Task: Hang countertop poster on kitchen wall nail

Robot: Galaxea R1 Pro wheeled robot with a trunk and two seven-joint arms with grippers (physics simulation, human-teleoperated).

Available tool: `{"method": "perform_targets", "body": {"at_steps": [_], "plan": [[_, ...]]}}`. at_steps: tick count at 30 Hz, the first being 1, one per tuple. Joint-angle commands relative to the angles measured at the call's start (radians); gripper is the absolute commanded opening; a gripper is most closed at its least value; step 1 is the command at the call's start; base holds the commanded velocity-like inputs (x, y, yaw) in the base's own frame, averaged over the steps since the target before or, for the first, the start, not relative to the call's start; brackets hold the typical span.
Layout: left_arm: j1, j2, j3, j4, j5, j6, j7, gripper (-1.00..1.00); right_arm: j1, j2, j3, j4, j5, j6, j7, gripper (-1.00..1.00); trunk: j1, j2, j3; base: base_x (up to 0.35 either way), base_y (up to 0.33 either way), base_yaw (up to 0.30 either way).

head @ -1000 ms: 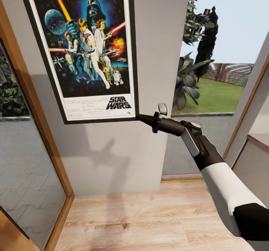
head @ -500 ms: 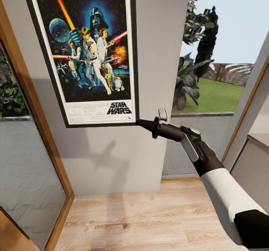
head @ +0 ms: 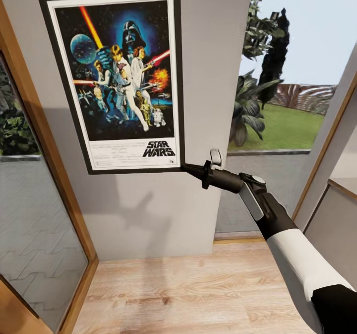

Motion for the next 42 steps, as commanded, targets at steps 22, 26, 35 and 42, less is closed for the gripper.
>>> {"method": "perform_targets", "body": {"at_steps": [22,26,35,42], "plan": [[0.000,0.000,0.000,-0.001,0.000,-0.006,0.000,1.00,-0.001,-0.002,-0.003,0.000,-0.012,0.014,0.002,-1.00,0.001,-0.002,-0.002,0.059,0.000,0.000],[0.001,0.000,0.000,-0.001,0.000,-0.006,0.000,1.00,-0.001,-0.002,-0.010,0.000,-0.012,0.014,0.002,-1.00,0.001,-0.002,-0.002,0.063,0.000,0.000],[0.001,0.001,0.004,-0.001,-0.001,-0.005,0.001,1.00,-0.001,-0.002,-0.012,0.000,-0.012,0.015,0.001,-1.00,0.001,-0.002,-0.002,0.150,0.000,0.000],[0.001,0.001,0.015,0.000,-0.001,-0.005,0.001,1.00,-0.001,-0.002,-0.012,0.000,-0.012,0.015,0.001,-1.00,0.001,-0.002,-0.002,0.034,0.000,0.000]]}}
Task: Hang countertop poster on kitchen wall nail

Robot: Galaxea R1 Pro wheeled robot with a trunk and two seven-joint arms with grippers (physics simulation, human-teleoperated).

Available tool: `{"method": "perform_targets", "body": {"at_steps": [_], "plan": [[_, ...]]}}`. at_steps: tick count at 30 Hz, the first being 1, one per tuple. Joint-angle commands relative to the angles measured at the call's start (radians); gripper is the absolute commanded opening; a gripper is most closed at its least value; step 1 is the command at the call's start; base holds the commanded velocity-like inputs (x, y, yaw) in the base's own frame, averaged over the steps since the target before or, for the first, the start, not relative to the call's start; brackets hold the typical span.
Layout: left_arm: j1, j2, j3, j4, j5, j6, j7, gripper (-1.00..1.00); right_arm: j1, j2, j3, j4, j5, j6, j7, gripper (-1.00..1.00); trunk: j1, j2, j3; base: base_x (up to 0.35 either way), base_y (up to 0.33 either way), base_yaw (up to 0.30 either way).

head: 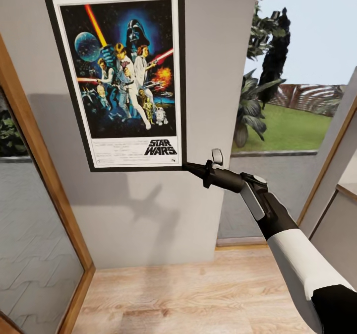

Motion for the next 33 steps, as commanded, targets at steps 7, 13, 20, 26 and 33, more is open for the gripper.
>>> {"method": "perform_targets", "body": {"at_steps": [7,13,20,26,33], "plan": [[0.000,0.001,0.001,-0.001,0.001,-0.007,-0.001,1.00,-0.001,-0.001,0.003,0.000,-0.012,0.013,0.002,-1.00,0.001,-0.002,-0.002,0.103,0.000,0.000],[0.000,0.000,0.001,-0.001,0.001,-0.007,-0.001,1.00,0.000,-0.001,0.003,0.000,-0.011,0.013,0.001,-1.00,0.001,-0.002,-0.002,0.013,0.000,0.000],[-0.001,0.000,0.001,-0.001,0.001,-0.007,-0.001,1.00,0.001,-0.001,0.003,0.000,-0.011,0.013,0.001,-1.00,0.001,-0.002,-0.002,0.096,0.000,0.000],[0.000,0.000,0.001,-0.001,0.001,-0.007,-0.001,1.00,0.002,-0.001,0.003,0.000,-0.011,0.013,0.002,-1.00,0.001,-0.002,-0.002,0.090,0.000,0.000],[0.000,0.001,0.001,-0.001,0.001,-0.007,-0.001,1.00,0.002,-0.001,0.003,0.000,-0.011,0.013,0.002,-1.00,0.001,-0.002,-0.002,0.016,0.000,0.000]]}}
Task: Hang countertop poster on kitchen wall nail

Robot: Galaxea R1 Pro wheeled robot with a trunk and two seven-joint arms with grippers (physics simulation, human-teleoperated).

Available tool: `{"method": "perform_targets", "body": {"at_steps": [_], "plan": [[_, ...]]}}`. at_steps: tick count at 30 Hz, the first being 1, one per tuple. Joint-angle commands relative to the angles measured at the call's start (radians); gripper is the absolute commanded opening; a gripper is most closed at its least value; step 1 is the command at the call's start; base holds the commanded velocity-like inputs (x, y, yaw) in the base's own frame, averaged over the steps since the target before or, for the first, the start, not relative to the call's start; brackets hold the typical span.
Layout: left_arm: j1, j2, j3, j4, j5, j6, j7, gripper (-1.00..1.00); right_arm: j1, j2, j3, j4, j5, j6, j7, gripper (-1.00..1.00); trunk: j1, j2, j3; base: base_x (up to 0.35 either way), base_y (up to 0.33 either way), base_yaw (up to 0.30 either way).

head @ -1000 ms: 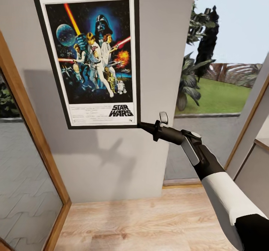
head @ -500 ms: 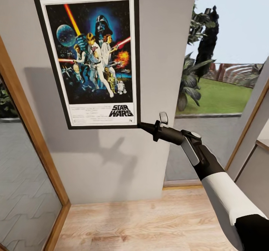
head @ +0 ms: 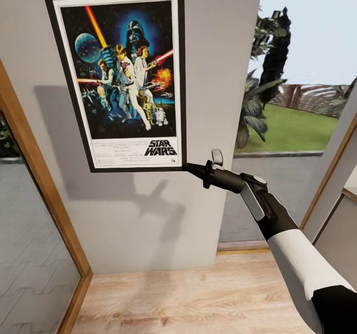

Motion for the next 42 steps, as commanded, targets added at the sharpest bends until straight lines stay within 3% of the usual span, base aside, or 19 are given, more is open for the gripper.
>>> {"method": "perform_targets", "body": {"at_steps": [1,42], "plan": [[0.000,0.000,0.000,-0.001,0.001,-0.007,-0.001,1.00,-0.001,-0.001,0.003,0.000,-0.012,0.013,0.002,-1.00,0.001,-0.002,-0.002,0.134,0.000,0.000],[0.000,0.000,0.007,-0.001,0.001,-0.007,-0.001,1.00,0.000,-0.001,0.003,0.000,-0.013,0.012,0.002,-1.00,0.001,-0.002,-0.002,0.090,0.000,0.000]]}}
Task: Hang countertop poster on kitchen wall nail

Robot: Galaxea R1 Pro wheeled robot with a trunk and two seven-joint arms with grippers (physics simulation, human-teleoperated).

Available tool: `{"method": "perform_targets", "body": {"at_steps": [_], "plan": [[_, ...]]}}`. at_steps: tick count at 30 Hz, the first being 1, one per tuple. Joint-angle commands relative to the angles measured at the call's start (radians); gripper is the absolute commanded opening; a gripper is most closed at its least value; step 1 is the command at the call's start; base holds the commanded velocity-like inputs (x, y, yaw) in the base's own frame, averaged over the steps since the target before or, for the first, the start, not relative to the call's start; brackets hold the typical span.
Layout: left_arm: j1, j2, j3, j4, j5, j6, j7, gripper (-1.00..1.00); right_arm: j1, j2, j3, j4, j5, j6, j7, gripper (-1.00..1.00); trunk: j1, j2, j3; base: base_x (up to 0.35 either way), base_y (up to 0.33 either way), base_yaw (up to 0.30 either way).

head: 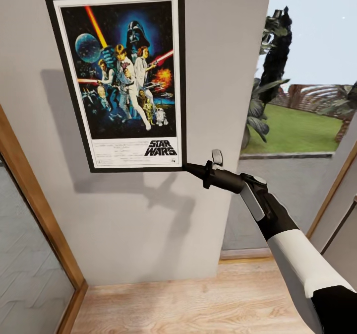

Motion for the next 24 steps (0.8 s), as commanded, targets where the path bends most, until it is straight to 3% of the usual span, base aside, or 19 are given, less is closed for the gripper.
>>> {"method": "perform_targets", "body": {"at_steps": [1,13,24], "plan": [[0.000,0.000,0.000,-0.001,0.001,-0.007,-0.001,1.00,-0.001,-0.001,0.003,0.000,-0.012,0.013,0.002,-1.00,0.001,-0.002,-0.002,0.210,0.000,0.000],[0.001,0.000,0.000,-0.002,0.001,-0.007,-0.001,1.00,-0.001,-0.001,0.003,0.000,-0.012,0.013,0.002,-1.00,0.001,-0.002,-0.002,0.100,0.000,0.000],[0.001,0.000,0.000,-0.002,0.001,-0.007,-0.001,1.00,-0.001,-0.001,0.003,-0.001,-0.012,0.013,0.002,-1.00,0.001,-0.002,-0.002,0.257,0.000,0.000]]}}
